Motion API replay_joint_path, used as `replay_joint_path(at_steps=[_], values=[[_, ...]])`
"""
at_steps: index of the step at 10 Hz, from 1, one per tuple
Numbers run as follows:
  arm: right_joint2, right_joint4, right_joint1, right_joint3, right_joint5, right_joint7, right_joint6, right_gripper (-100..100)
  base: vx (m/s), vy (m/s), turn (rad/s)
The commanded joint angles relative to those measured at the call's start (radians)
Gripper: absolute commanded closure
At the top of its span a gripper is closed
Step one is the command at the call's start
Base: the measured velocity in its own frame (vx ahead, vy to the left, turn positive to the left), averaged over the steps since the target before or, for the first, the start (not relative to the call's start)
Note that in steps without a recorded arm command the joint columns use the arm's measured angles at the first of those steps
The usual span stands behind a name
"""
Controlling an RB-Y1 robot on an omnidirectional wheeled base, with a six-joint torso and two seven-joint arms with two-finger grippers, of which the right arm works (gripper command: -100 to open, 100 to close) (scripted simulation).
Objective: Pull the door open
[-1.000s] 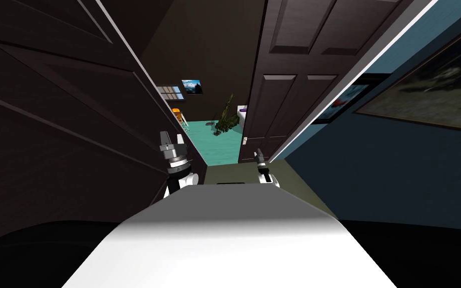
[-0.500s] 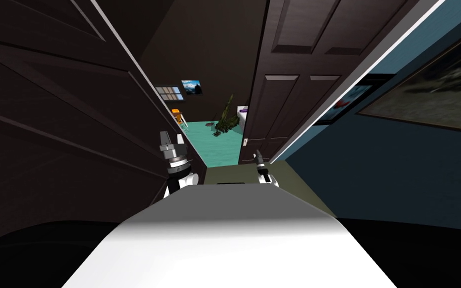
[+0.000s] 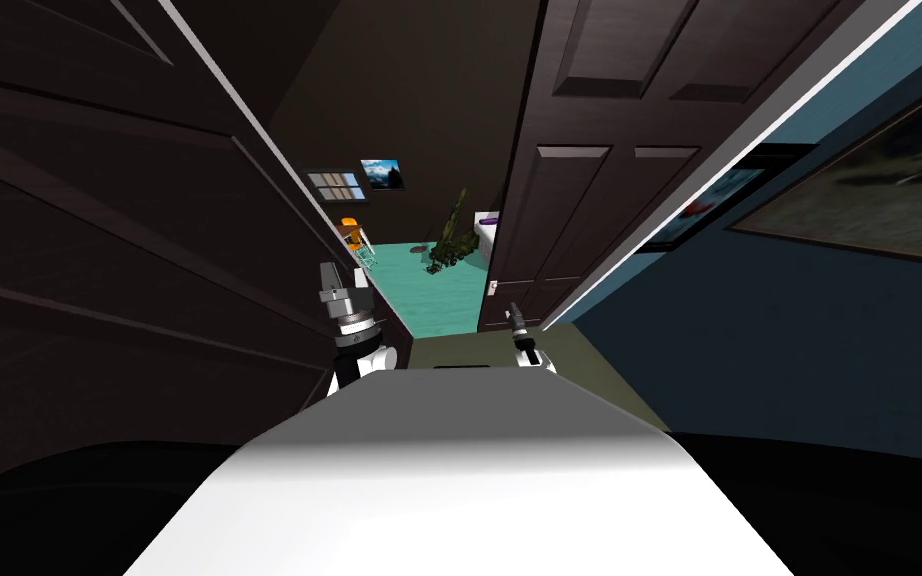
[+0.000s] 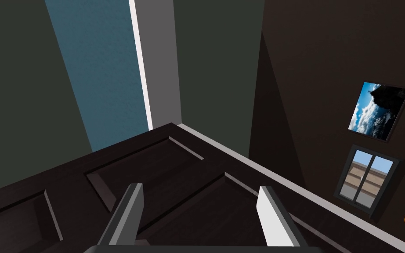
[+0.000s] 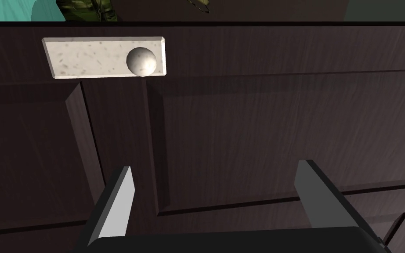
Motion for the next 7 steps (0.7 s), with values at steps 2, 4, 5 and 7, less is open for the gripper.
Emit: replay_joint_path(at_steps=[2, 4, 5, 7], values=[[-0.005, 0.067, -0.024, -0.004, 0.010, -0.007, -0.011, -100, 0.103, 0.014, -0.006], [-0.007, 0.107, -0.038, -0.006, 0.016, -0.011, -0.017, -100, 0.093, -0.009, -0.004], [-0.008, 0.127, -0.045, -0.008, 0.019, -0.014, -0.019, -100, 0.089, 0.004, -0.001], [-0.010, 0.160, -0.057, -0.010, 0.024, -0.017, -0.024, -100, 0.085, 0.007, -0.005]])
